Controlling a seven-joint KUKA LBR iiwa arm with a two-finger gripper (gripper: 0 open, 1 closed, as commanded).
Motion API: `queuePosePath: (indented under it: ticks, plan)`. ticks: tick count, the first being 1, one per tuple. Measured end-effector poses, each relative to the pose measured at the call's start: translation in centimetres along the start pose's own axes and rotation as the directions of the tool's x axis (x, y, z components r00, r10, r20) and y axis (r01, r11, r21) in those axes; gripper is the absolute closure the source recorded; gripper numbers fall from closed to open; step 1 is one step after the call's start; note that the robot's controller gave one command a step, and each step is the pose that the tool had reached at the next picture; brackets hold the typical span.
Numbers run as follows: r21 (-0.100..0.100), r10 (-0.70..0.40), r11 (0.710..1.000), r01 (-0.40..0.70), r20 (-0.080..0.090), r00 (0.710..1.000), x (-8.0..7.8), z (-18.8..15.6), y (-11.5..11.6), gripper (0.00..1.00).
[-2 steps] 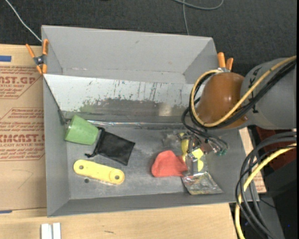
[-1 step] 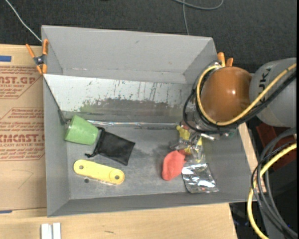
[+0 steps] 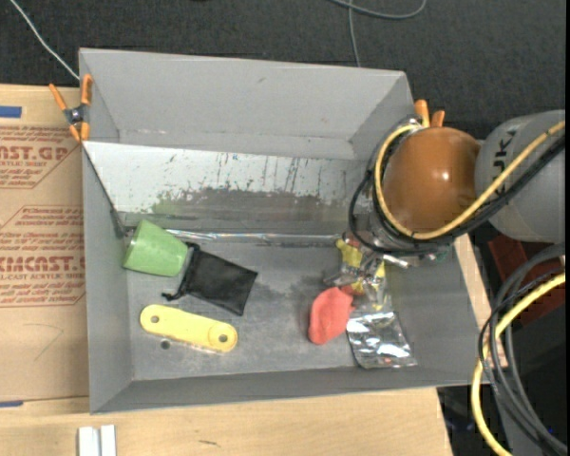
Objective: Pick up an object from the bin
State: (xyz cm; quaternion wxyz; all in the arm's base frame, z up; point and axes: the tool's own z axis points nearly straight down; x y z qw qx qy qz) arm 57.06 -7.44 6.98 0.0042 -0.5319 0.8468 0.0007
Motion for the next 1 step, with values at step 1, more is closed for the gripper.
queuePosePath:
  ticks: [1]
  plan:
    - [-0.022,0.019,1.000,-0.019,-0.006,1.000,-0.69,0.21,-1.39,1.00]
